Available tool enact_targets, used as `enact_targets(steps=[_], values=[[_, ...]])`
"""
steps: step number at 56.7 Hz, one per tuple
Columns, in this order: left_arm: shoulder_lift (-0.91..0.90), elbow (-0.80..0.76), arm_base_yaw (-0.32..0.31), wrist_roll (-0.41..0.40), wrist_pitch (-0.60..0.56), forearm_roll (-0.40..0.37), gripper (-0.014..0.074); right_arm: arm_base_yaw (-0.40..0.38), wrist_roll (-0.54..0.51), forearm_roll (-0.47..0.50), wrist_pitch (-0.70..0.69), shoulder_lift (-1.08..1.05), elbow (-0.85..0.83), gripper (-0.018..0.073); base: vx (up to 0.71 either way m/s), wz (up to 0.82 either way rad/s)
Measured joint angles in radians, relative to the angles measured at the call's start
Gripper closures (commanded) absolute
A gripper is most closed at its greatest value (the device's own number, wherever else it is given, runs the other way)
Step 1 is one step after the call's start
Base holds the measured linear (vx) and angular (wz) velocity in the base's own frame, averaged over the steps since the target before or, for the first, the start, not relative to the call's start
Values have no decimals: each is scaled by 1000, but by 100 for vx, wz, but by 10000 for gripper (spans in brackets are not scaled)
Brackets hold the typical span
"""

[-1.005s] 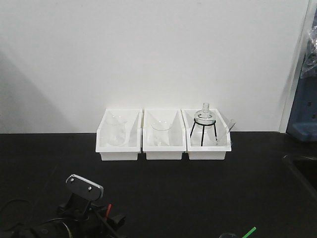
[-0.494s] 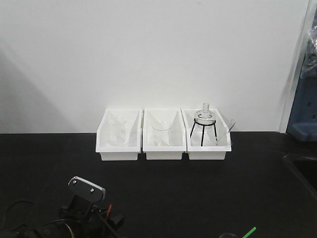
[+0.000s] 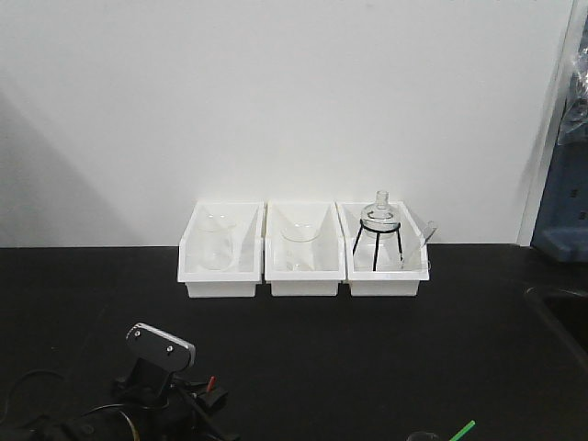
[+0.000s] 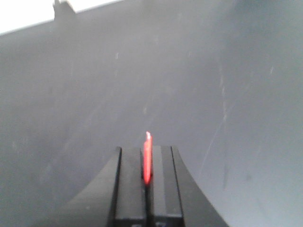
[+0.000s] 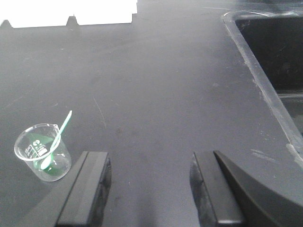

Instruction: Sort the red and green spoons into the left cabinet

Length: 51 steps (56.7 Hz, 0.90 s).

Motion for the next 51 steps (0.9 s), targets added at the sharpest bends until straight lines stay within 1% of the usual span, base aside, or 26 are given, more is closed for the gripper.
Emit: enact_targets(steps=[12, 22, 31, 38, 43, 48, 51], values=[[-68, 0, 0, 0, -7, 0, 603, 0, 0, 2, -22, 53, 0, 114, 0, 0], [-171, 0, 0, 0, 21, 0, 603, 0, 3, 3, -56, 138, 0, 114, 0, 0], [-295, 0, 0, 0, 38, 0, 603, 0, 48, 3, -117, 215, 0, 114, 0, 0], [-394, 0, 0, 0, 40, 0, 602, 0, 103, 3, -210, 273, -1, 114, 0, 0], [-459, 0, 0, 0, 40, 0, 601, 0, 157, -15, -298, 322, -1, 114, 0, 0], [-506, 0, 0, 0, 48, 0, 600, 0, 228, -83, -394, 380, -1, 114, 0, 0], [-529, 0, 0, 0, 60, 0, 600, 0, 282, -154, -476, 425, -2, 114, 0, 0]])
